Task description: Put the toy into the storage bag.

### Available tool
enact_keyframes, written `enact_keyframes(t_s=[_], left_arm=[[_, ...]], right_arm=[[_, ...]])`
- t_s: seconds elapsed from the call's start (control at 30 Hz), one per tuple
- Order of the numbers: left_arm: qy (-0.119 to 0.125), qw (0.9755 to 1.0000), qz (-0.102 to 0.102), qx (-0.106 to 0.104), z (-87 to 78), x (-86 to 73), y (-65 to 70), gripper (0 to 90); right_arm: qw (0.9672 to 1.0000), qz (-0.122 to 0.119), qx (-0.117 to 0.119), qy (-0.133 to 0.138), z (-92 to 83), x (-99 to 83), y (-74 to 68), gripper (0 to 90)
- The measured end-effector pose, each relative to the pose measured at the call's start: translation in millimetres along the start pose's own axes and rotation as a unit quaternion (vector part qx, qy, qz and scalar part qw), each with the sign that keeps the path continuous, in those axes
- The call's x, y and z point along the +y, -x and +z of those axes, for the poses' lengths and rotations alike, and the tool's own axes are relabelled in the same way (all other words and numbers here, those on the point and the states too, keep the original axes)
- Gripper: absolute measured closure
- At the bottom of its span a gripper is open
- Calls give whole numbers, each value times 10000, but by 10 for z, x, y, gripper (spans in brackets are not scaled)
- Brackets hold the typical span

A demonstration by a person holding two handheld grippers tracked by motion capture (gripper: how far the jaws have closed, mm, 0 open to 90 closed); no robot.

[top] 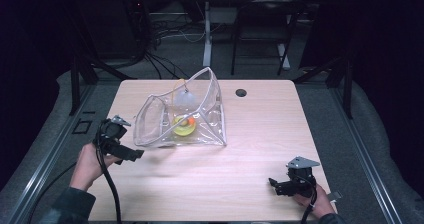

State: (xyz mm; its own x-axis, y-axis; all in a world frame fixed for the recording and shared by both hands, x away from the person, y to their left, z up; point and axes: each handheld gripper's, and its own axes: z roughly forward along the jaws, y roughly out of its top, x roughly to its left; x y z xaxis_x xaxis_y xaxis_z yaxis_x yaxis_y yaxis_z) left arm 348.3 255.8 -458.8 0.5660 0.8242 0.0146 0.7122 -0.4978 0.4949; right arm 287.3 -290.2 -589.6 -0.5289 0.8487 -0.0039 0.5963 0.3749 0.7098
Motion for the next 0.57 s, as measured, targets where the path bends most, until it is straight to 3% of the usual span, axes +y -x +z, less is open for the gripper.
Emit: enact_keyframes(t_s=[0.17, 0.37, 0.47, 0.57], left_arm=[[-56, 9999, -115, -43, 166, -193, 2, 0], [-30, 9993, -276, -237, 338, -387, 12, 0], [-49, 9993, -303, -221, 379, -424, 12, 0], [108, 9992, -363, -153, 405, -468, 17, 0]], right_arm=[[10000, -2, -3, 2, 0, 0, 0, 0], [10000, 8, -1, 12, 2, -1, -1, 0], [10000, 10, 0, 16, 3, -1, -1, 0], [10000, 0, -1, 4, 1, 0, 0, 0]])
